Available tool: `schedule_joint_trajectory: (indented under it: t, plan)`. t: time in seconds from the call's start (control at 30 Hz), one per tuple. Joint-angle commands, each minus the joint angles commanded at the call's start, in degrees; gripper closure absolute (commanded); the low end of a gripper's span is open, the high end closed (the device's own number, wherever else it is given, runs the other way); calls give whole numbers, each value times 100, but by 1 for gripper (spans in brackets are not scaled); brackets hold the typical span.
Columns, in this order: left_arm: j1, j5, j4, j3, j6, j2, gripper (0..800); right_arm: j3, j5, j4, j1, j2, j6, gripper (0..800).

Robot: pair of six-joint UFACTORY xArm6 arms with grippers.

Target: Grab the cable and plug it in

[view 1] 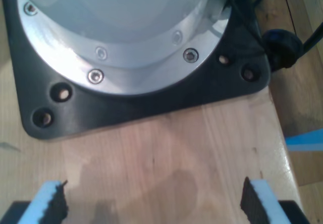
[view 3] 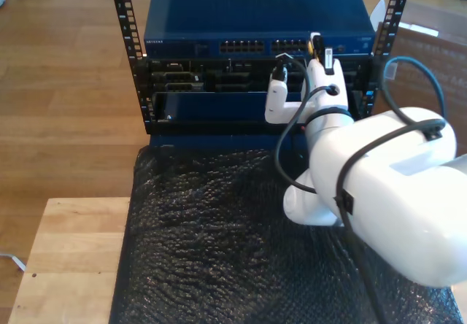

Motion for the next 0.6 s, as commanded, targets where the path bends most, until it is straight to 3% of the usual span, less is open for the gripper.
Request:
schedule_joint_trajectory:
  t: [0.1, 0.27, 0.6]
  plan:
    - [0, 0, 0, 0, 0, 0, 0, 448, 466, -26, -26, -440, 0, 263]
    - [0, 0, 0, 0, 0, 0, 0, 923, 1424, -35, -105, -1152, 0, 213]
    - [0, 0, 0, 0, 0, -9, 0, 1749, 2936, -378, -888, -2699, -246, 207]
